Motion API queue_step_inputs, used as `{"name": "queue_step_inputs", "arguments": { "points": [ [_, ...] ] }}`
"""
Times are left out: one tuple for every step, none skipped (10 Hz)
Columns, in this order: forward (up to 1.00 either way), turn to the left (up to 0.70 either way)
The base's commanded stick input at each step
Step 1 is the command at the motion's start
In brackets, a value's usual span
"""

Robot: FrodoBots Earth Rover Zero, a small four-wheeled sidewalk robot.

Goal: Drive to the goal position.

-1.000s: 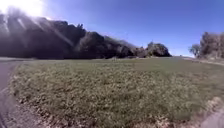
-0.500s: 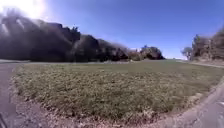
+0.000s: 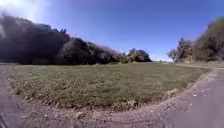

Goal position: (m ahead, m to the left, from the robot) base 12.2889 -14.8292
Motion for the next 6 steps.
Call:
{"name": "queue_step_inputs", "arguments": {
  "points": [
    [-0.7,0.35],
    [-0.7,0.35],
    [-0.7,0.35],
    [-0.7,0.35],
    [-0.7,0.35],
    [-0.46,0.17]
  ]
}}
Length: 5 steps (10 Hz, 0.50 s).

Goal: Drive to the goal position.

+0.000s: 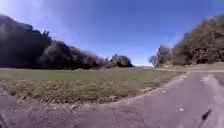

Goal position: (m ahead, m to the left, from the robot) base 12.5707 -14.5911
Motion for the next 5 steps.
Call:
{"name": "queue_step_inputs", "arguments": {
  "points": [
    [0.0,0.0],
    [0.0,0.0],
    [0.02,0.0],
    [0.05,0.0],
    [0.08,0.0]
  ]
}}
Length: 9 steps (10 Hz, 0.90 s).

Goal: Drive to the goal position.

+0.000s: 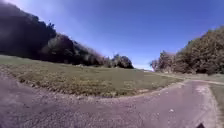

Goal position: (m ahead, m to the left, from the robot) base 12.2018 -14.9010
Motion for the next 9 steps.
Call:
{"name": "queue_step_inputs", "arguments": {
  "points": [
    [0.65,-0.02],
    [0.67,-0.11],
    [0.69,-0.2],
    [0.7,-0.34],
    [0.7,-0.34],
    [0.7,-0.34],
    [0.7,-0.34],
    [0.7,-0.34],
    [0.7,-0.34]
  ]
}}
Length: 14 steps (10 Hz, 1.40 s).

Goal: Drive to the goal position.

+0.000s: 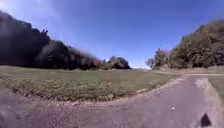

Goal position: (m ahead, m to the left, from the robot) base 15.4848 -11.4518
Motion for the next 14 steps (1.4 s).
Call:
{"name": "queue_step_inputs", "arguments": {
  "points": [
    [0.7,-0.34],
    [0.7,-0.34],
    [0.7,-0.34],
    [0.7,-0.34],
    [0.7,-0.34],
    [0.7,-0.34],
    [0.7,-0.34],
    [0.7,-0.34],
    [0.7,-0.34],
    [0.7,-0.34],
    [0.7,-0.34],
    [0.7,-0.34],
    [0.7,-0.34],
    [0.7,-0.34]
  ]
}}
